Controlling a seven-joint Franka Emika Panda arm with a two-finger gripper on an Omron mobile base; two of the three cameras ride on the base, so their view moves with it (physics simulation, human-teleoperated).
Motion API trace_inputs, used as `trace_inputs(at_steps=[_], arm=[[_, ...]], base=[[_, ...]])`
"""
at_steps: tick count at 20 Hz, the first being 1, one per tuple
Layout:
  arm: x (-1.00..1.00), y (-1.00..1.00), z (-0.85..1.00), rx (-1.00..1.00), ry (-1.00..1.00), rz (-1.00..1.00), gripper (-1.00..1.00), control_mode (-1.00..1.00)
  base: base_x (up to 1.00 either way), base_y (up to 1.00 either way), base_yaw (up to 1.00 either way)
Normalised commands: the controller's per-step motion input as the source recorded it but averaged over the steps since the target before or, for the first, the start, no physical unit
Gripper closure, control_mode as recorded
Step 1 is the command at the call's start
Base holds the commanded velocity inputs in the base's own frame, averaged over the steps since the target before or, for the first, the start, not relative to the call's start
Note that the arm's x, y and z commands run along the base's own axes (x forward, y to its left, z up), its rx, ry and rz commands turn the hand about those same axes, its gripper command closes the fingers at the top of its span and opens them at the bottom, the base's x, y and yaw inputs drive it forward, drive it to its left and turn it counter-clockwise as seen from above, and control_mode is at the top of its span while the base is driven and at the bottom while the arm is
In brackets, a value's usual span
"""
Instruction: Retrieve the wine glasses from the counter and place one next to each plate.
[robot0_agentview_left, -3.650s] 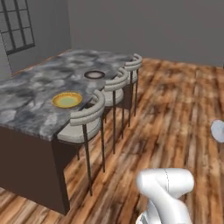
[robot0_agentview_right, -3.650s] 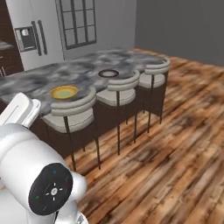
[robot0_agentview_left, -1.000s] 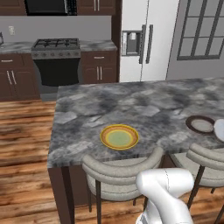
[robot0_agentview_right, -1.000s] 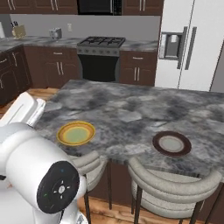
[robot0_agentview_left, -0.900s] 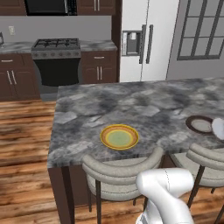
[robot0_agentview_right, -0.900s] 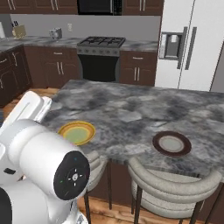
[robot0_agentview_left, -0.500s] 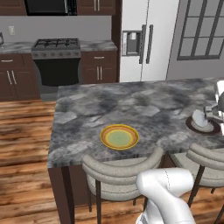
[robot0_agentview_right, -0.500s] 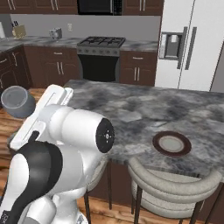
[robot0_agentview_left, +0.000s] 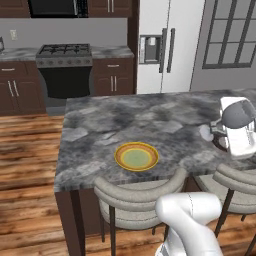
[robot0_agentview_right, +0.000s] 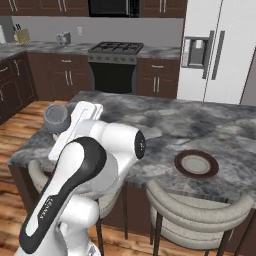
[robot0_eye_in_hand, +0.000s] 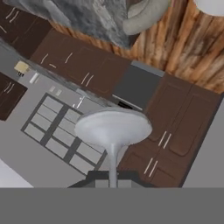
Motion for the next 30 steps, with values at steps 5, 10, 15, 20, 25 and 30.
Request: trace_inputs(at_steps=[5, 10, 15, 20, 25, 30], arm=[[0.75, -0.13, -0.44, 0.0, 0.07, 0.07, 1.0, -1.0], [0.63, -0.08, -0.37, -0.01, 0.14, 0.07, 1.0, -1.0], [0.51, -0.03, -0.32, -0.03, 0.09, 0.02, 1.0, -1.0], [0.49, 0.0, -0.33, -0.06, 0.03, 0.0, 1.0, -1.0], [0.37, 0.0, -0.34, -0.06, 0.0, 0.0, 1.0, -1.0], [0.31, 0.0, -0.29, -0.03, 0.07, 0.0, 1.0, -1.0]], base=[[0.0, 0.0, 0.0], [0.0, 0.0, 0.0], [0.0, 0.0, 0.0], [0.0, 0.0, 0.0], [0.0, 0.0, 0.0], [0.0, 0.0, 0.0]])
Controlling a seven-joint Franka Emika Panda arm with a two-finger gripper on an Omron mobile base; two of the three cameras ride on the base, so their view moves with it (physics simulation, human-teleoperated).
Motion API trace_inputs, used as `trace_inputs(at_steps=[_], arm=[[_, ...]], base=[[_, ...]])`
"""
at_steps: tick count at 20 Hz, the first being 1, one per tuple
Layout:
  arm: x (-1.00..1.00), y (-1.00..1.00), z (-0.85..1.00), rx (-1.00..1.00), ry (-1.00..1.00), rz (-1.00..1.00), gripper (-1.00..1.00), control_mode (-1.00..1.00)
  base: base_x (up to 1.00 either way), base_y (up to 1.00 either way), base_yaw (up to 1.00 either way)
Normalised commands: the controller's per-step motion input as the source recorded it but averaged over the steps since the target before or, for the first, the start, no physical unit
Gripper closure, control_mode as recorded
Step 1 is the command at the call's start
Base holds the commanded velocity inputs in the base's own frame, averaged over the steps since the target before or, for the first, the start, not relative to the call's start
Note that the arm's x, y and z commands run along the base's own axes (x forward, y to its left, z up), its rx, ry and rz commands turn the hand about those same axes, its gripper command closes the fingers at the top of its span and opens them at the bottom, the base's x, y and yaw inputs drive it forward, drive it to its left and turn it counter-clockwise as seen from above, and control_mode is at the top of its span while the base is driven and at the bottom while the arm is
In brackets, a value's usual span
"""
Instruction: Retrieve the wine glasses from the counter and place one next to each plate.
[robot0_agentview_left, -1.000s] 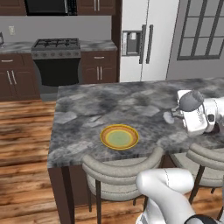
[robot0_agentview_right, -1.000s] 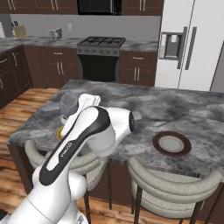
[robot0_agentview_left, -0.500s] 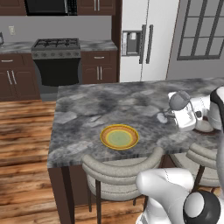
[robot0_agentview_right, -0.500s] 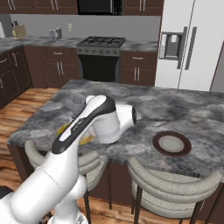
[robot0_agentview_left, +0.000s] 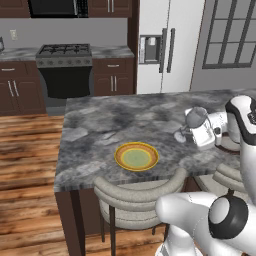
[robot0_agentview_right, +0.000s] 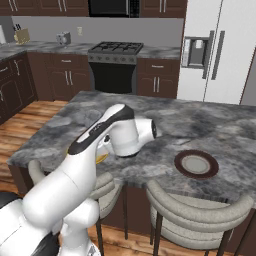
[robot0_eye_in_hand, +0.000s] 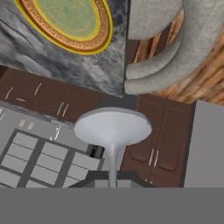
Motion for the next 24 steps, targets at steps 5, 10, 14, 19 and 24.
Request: trace_inputs(at_steps=[5, 10, 14, 19, 24], arm=[[0.25, 0.0, -0.29, -0.02, 0.12, 0.0, 1.0, -1.0], [0.2, -0.08, -0.31, -0.02, 0.12, 0.0, 1.0, -1.0], [0.23, -0.1, -0.3, -0.01, 0.08, 0.0, 1.0, -1.0], [0.18, -0.06, -0.34, -0.02, 0.11, 0.0, 1.0, -1.0], [0.17, -0.06, -0.27, -0.02, 0.06, 0.0, 1.0, -1.0]], base=[[0.0, 0.0, 0.0], [0.0, 0.0, 0.0], [0.0, 0.0, 0.0], [0.0, 0.0, 0.0], [0.0, 0.0, 0.0]])
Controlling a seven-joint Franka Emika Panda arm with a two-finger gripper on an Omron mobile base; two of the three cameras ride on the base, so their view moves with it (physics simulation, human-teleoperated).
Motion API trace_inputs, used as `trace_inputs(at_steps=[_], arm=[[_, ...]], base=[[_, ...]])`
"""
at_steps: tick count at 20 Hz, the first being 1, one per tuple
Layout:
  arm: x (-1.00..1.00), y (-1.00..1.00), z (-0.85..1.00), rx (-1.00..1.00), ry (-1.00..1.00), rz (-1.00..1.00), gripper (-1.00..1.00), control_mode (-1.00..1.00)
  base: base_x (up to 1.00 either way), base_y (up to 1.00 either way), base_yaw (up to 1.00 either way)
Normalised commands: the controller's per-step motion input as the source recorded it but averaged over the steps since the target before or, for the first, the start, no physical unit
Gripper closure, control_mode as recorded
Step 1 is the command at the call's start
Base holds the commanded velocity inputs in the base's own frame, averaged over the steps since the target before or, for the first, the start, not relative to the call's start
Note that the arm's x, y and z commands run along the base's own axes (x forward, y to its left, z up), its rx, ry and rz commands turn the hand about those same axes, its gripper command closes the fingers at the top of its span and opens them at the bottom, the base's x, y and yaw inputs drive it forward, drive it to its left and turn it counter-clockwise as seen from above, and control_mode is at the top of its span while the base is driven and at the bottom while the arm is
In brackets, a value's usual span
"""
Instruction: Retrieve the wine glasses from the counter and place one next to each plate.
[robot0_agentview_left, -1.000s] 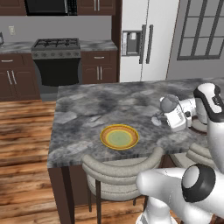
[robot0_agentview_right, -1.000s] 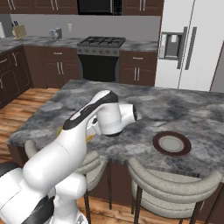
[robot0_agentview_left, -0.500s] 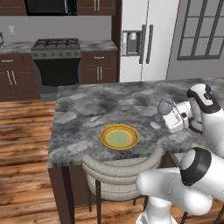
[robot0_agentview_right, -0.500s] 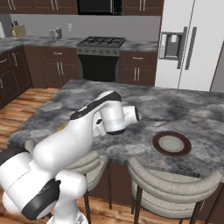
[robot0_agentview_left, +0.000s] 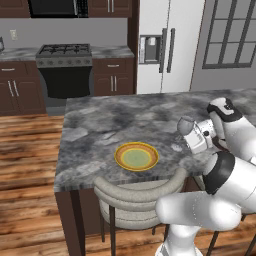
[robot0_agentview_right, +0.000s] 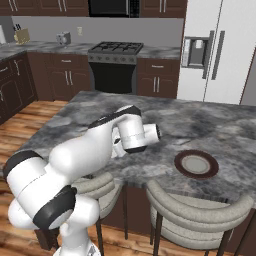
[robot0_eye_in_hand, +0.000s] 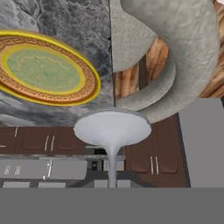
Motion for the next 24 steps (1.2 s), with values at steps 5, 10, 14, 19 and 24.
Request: trace_inputs(at_steps=[5, 10, 14, 19, 24], arm=[[0.1, 0.0, -0.23, -0.03, 0.01, 0.0, 1.0, -1.0], [0.09, -0.04, -0.29, -0.02, 0.0, 0.0, 1.0, -1.0], [0.18, -0.04, -0.31, 0.0, 0.0, 0.0, 1.0, -1.0], [0.23, -0.07, -0.3, 0.0, 0.0, 0.0, 1.0, -1.0], [0.27, -0.11, -0.25, 0.0, 0.0, 0.0, 1.0, -1.0]], base=[[0.0, 0.0, 0.0], [0.0, 0.0, 0.0], [0.0, 0.0, 0.0], [0.0, 0.0, 0.0], [0.0, 0.0, 0.0]])
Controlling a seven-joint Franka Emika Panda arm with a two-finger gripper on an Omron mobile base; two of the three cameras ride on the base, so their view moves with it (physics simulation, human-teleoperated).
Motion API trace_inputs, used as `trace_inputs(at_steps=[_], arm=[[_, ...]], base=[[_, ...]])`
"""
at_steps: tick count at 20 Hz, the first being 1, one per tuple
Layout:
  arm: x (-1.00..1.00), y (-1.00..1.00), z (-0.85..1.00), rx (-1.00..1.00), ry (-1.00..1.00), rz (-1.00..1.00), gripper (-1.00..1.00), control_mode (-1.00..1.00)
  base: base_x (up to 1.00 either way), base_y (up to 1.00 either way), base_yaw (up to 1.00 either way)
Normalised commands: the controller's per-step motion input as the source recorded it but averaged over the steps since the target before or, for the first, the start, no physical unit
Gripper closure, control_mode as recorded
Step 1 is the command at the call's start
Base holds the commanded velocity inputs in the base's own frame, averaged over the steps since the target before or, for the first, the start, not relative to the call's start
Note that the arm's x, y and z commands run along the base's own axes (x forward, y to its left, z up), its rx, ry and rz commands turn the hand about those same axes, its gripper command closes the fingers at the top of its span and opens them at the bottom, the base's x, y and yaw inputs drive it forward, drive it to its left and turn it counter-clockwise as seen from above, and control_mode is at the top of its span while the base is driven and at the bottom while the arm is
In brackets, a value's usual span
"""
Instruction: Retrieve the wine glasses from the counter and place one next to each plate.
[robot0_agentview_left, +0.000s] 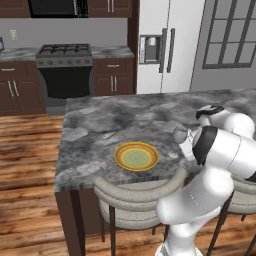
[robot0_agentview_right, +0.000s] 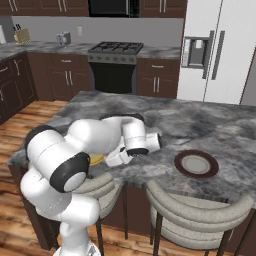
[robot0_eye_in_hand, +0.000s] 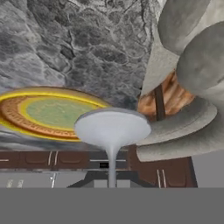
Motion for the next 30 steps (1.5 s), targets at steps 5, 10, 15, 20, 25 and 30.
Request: trace_inputs(at_steps=[5, 10, 15, 20, 25, 30], arm=[[0.29, -0.08, -0.26, 0.0, 0.0, 0.0, 1.0, -1.0], [0.37, 0.0, -0.24, 0.0, 0.0, 0.0, 1.0, -1.0], [0.35, -0.05, -0.2, 0.0, 0.0, 0.0, 1.0, -1.0], [0.34, -0.06, -0.26, 0.0, 0.0, 0.0, 1.0, -1.0], [0.36, 0.0, -0.34, 0.0, 0.0, 0.0, 1.0, -1.0], [0.38, 0.0, -0.31, 0.0, 0.0, 0.0, 1.0, -1.0]], base=[[0.0, 0.0, 0.0], [0.0, 0.0, 0.0], [0.0, 0.0, 0.0], [0.0, 0.0, 0.0], [0.0, 0.0, 0.0], [0.0, 0.0, 0.0]])
